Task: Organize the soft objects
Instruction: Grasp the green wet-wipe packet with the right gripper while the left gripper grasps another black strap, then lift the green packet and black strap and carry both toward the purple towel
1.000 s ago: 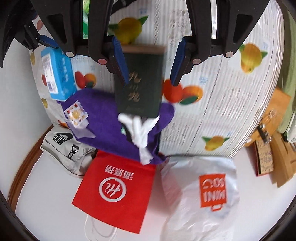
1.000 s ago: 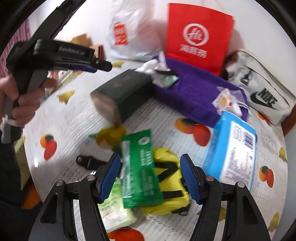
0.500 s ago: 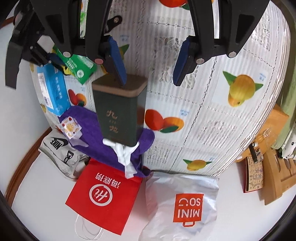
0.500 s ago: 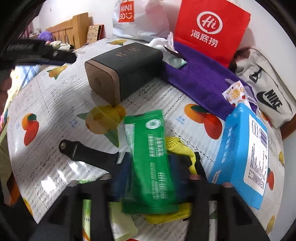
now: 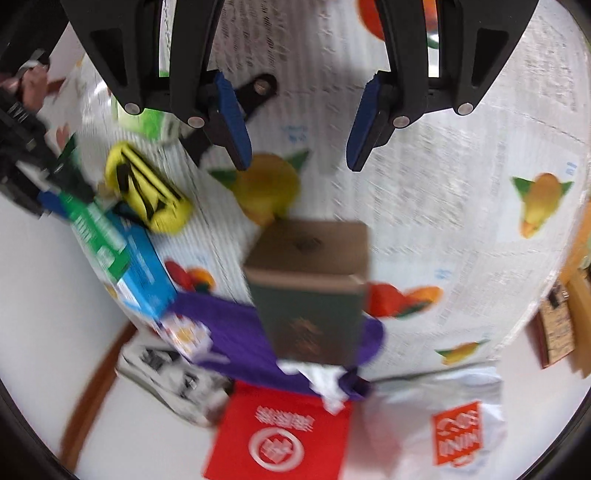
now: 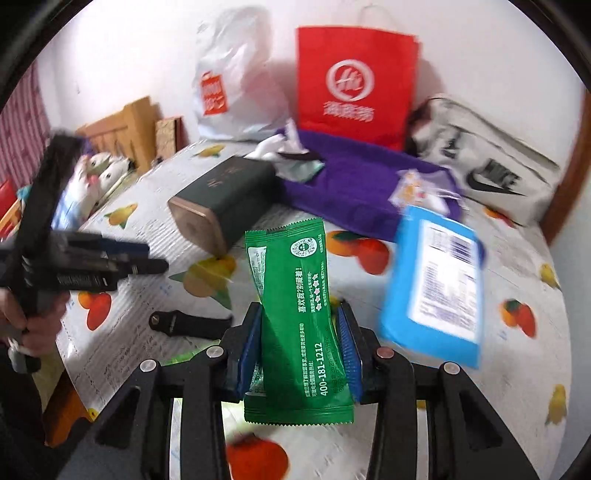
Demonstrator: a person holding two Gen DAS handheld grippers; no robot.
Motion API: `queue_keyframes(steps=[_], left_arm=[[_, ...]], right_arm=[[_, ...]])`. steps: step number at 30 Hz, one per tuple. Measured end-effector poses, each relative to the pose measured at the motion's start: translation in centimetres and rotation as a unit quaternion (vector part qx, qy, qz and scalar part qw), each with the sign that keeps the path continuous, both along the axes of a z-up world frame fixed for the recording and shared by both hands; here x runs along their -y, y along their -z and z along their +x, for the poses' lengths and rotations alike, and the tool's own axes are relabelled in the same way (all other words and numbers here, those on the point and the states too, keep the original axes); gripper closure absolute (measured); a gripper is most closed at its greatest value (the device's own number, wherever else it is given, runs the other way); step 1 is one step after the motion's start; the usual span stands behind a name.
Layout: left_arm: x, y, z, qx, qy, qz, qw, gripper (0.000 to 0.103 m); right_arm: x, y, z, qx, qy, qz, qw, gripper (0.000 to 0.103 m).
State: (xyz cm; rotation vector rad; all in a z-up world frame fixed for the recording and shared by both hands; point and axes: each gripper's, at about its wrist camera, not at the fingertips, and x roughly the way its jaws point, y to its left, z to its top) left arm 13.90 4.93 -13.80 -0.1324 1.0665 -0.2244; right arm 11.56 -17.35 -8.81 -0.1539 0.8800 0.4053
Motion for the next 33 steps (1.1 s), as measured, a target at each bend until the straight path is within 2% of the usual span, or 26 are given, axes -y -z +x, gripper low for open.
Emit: queue_keyframes(steps=[3,8,9,10,11,16,20,24,25,26,29,33], left_arm=[[1.6,1.0,-0.3,-0.014,0.030,-0.005,0.9994,0.052],[3.4,1.5,-1.1,-0.007,0.079,-0.049,0.9957,0.054],[3.7,1.5,-1.4,-0.006,0.085,-0.049,0.9952,0.059],[3.9,1.5,-1.7,-0.004,0.089,-0.041,0.9952,0.067],[4.2,1.5,-2.1,0.000,0.098,-0.029,0.9947,0.068],[4.6,1.2,-3.7,0.004,0.127,0.002,0.9918,0.066],[6.1,1.3,-3.7,0.025,0.159,0.065,0.9848,0.061],[7.6,1.5,-3.6,0.044,0.178,0.116,0.9762,0.062],[7.8,1.4,-3.5,0.043,0.180,0.114,0.9760,0.075],[7.8,1.4,-3.5,0.041,0.182,0.104,0.9769,0.079],[8.0,1.3,-3.9,0.043,0.181,0.117,0.9754,0.080],[7.2,1.3,-4.2,0.042,0.164,0.114,0.9790,0.078]], right_arm=[[2.4,-0.3,-1.4,-0.001,0.031,0.017,0.999,0.063],[5.5,0.0,-3.9,-0.010,0.063,0.044,0.997,0.063],[6.1,0.0,-4.4,-0.013,0.065,0.061,0.996,0.063],[6.5,-0.1,-4.8,-0.012,0.065,0.072,0.995,0.063],[6.9,-0.1,-5.3,-0.011,0.066,0.083,0.994,0.063],[8.0,0.3,-6.4,-0.008,0.074,0.093,0.993,0.063],[8.4,0.6,-6.9,-0.009,0.075,0.098,0.992,0.063],[8.8,1.0,-7.0,-0.012,0.077,0.098,0.992,0.063],[9.0,1.1,-7.0,-0.012,0.079,0.100,0.992,0.063],[9.1,1.2,-7.1,-0.013,0.081,0.101,0.992,0.063],[9.5,1.8,-7.2,-0.016,0.088,0.099,0.991,0.063],[10.2,3.0,-7.1,-0.029,0.099,0.093,0.990,0.063]])
